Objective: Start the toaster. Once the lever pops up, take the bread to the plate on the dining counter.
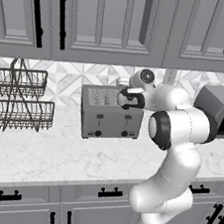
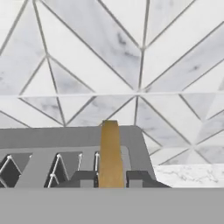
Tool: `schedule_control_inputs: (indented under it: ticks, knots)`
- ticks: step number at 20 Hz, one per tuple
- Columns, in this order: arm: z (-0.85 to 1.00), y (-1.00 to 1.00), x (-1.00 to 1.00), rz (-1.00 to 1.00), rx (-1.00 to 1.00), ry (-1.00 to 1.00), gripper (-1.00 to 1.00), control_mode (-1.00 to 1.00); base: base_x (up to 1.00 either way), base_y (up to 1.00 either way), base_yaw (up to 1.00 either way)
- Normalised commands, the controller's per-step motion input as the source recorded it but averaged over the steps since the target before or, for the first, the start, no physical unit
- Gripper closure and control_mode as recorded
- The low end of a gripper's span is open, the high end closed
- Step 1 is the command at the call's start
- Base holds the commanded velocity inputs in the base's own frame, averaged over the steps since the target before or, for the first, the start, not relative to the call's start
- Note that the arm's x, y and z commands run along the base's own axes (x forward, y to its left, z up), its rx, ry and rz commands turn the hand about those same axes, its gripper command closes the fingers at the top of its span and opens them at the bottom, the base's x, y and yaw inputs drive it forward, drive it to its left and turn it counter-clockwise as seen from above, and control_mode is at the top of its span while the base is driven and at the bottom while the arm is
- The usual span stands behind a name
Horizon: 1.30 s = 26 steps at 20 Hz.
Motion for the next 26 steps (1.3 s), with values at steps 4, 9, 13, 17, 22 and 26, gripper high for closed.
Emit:
schedule_control_inputs:
  ticks: [4, 9, 13, 17, 22, 26]
  knots:
    - [0.61, 0.06, -0.50, 0.00, -0.06, -0.26, 1.00, -1.00, 0.00, 0.00, 0.00]
    - [0.74, 0.03, -0.86, -0.02, -0.07, -0.22, 1.00, -1.00, 0.00, 0.00, 0.00]
    - [0.54, 0.00, -1.00, -0.08, -0.03, -0.06, 1.00, -1.00, 0.00, 0.00, 0.00]
    - [0.53, 0.00, -1.00, -0.11, 0.00, 0.00, 1.00, -1.00, 0.00, 0.00, 0.00]
    - [0.87, 0.00, -1.00, -0.12, 0.00, 0.12, 1.00, -1.00, 0.00, 0.00, 0.00]
    - [0.52, -0.14, -1.00, -0.12, 0.03, 0.04, 1.00, -1.00, 0.00, 0.00, 0.00]
